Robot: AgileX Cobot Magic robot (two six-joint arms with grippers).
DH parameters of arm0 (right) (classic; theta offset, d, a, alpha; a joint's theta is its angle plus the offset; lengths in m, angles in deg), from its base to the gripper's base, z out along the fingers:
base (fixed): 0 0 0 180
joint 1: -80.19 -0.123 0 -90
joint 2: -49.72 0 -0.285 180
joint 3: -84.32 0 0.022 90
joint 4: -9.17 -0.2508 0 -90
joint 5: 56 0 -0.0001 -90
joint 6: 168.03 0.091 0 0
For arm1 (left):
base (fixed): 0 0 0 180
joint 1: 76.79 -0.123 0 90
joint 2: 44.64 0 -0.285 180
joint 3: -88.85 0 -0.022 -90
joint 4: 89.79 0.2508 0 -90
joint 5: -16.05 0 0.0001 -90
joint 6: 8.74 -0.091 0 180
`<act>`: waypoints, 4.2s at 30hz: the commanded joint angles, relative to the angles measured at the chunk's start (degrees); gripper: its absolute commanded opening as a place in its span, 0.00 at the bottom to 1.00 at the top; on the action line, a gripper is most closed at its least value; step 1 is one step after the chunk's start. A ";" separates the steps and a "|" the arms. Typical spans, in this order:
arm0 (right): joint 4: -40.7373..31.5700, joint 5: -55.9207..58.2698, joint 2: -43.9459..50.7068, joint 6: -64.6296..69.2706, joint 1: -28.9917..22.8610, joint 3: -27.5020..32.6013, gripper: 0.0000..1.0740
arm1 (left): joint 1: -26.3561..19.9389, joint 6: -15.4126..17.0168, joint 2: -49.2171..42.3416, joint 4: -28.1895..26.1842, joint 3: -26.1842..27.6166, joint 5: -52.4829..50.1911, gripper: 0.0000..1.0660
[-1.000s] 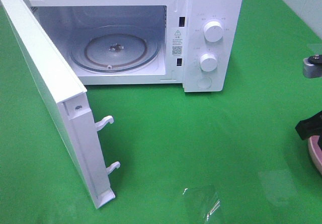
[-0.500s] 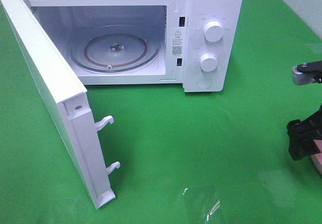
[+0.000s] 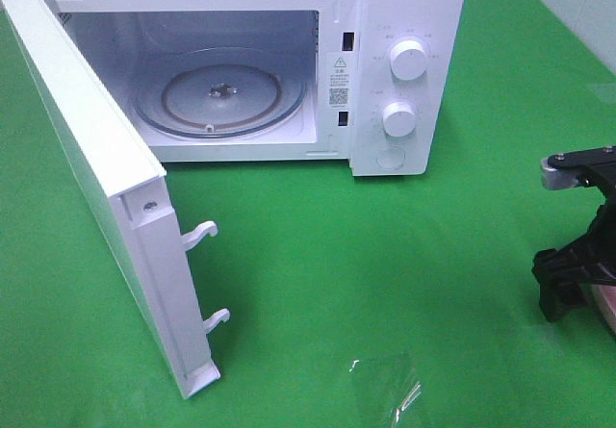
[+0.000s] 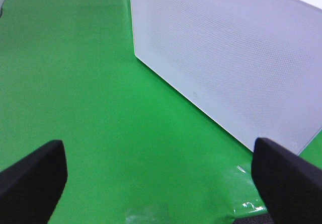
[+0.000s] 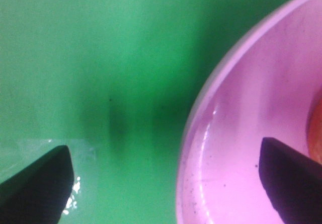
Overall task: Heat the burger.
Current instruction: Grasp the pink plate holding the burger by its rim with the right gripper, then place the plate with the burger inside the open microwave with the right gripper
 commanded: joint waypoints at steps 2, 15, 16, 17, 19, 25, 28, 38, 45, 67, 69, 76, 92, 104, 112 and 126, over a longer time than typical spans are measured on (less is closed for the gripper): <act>1.43 -1.72 -1.09 -0.17 0.46 -0.06 0.87 | 0.17 0.52 -0.23 -0.11 -0.11 -0.52 0.85; 2.41 -3.90 -4.87 0.11 1.03 -0.06 0.78 | 0.17 0.52 -0.23 -0.11 -0.11 -0.52 0.85; 2.98 -3.72 -4.87 0.46 1.03 -0.06 0.71 | 0.17 0.52 -0.23 -0.11 -0.11 -0.52 0.85; 2.98 -3.72 -4.87 0.46 1.03 -0.06 0.71 | 0.17 0.52 -0.23 -0.11 -0.11 -0.52 0.85; 3.38 -3.67 -4.87 0.97 1.03 -0.06 0.62 | 0.17 0.52 -0.23 -0.11 -0.11 -0.52 0.85; 6.88 -3.38 -4.87 4.87 1.03 -0.06 0.26 | 0.17 0.52 -0.23 -0.11 -0.11 -0.52 0.85; 7.91 -3.21 -4.87 5.96 1.03 -0.06 0.14 | 0.17 0.52 -0.23 -0.11 -0.11 -0.52 0.85; 9.80 -0.63 -4.87 6.99 0.80 -0.06 0.00 | 0.17 0.52 -0.23 -0.11 -0.11 -0.52 0.85; 13.69 2.01 -4.47 12.32 -1.20 -0.06 0.00 | 0.17 0.52 -0.23 -0.11 -0.11 -0.52 0.85; 25.61 20.45 8.08 25.55 -16.16 0.06 0.00 | 0.17 0.52 -0.23 -0.11 -0.11 -0.52 0.85; 25.67 20.80 8.77 25.73 -16.84 0.23 0.00 | 0.17 0.52 -0.23 -0.11 -0.11 -0.52 0.85; 25.90 20.68 14.27 25.73 -24.01 5.84 0.00 | 0.17 0.52 -0.23 -0.11 -0.11 -0.52 0.85; 27.56 22.17 22.29 25.73 -44.12 10.71 0.00 | 0.17 0.46 -0.23 -0.11 -0.11 -0.52 0.85; 30.14 22.17 22.75 17.53 -53.06 10.71 0.01 | 0.17 0.46 -0.23 -0.11 -0.11 -0.52 0.85; 35.18 17.36 22.75 13.41 -53.06 10.71 0.01 | 0.17 0.46 -0.23 -0.11 -0.11 -0.52 0.85; 37.93 3.95 22.75 -12.26 -53.06 10.71 0.01 | 0.17 0.46 -0.23 -0.11 -0.11 -0.52 0.85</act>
